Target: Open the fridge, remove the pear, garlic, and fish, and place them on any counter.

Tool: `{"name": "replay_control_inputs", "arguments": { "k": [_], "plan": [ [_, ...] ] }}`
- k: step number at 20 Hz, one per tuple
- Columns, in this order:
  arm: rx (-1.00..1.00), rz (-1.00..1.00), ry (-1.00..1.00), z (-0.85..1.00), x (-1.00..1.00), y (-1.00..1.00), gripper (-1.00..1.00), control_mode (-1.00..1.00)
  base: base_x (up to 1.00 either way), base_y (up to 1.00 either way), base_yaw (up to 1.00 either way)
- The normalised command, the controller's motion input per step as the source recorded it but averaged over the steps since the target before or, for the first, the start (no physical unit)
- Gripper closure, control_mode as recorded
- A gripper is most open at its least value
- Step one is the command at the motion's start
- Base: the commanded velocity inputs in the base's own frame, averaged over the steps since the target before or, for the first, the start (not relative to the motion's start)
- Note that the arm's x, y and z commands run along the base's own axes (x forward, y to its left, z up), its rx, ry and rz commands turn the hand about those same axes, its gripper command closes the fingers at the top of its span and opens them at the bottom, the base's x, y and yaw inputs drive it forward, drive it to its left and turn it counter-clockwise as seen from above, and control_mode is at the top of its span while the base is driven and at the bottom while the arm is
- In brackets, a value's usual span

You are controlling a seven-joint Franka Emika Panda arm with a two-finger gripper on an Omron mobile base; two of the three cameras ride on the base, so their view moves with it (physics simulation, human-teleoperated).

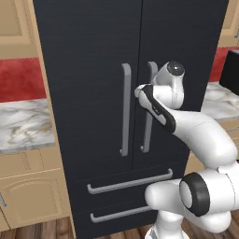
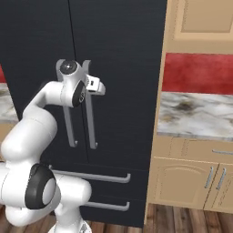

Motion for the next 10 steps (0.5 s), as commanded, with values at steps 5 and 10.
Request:
{"name": "replay_control_inputs", "arguments": {
  "k": [5,10],
  "plan": [
    [0.00,0.00,-0.08,-0.27,0.22,0.00,1.00,-1.00,0.00,0.00,0.00],
    [0.01,0.00,-0.13,-0.08,0.01,-0.05,1.00,-1.00,0.00,0.00,0.00]
  ]
}}
